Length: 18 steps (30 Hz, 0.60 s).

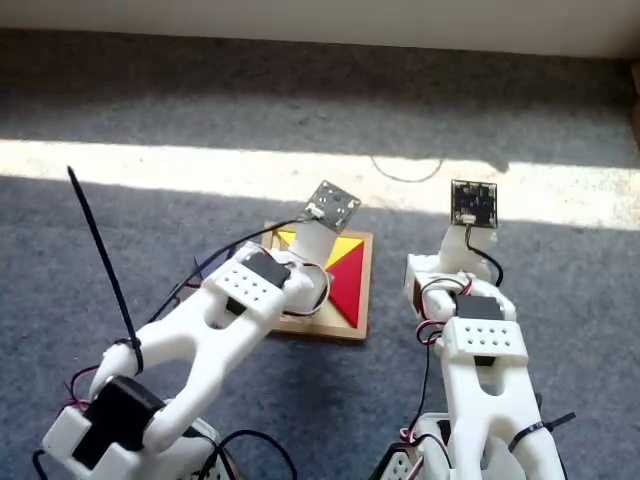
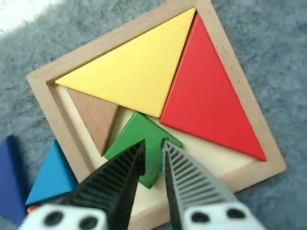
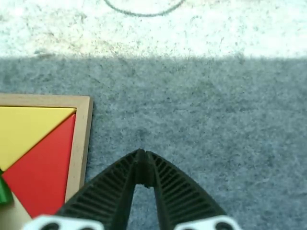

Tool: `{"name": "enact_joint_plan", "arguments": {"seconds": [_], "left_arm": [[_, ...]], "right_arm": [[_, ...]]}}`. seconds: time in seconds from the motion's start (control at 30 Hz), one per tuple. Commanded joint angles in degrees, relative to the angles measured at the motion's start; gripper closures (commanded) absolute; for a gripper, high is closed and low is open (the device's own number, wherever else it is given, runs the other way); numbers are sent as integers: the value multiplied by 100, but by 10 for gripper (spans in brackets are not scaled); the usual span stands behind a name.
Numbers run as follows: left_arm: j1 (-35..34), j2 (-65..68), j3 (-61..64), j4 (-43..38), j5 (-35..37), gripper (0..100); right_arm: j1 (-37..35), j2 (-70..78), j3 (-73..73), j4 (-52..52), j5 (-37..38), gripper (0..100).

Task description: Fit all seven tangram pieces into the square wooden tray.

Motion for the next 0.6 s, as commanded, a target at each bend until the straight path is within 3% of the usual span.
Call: {"name": "enact_joint_plan", "arguments": {"seconds": [0.0,0.23,0.57], "left_arm": [[-110,365,-488,-141,-44,922],[-356,1288,-1596,747,360,922],[-813,1560,-2141,765,343,922]], "right_arm": [[-119,-207,-31,-119,70,994],[-119,-207,-22,-119,79,994],[-119,-207,-22,-119,79,994]]}}
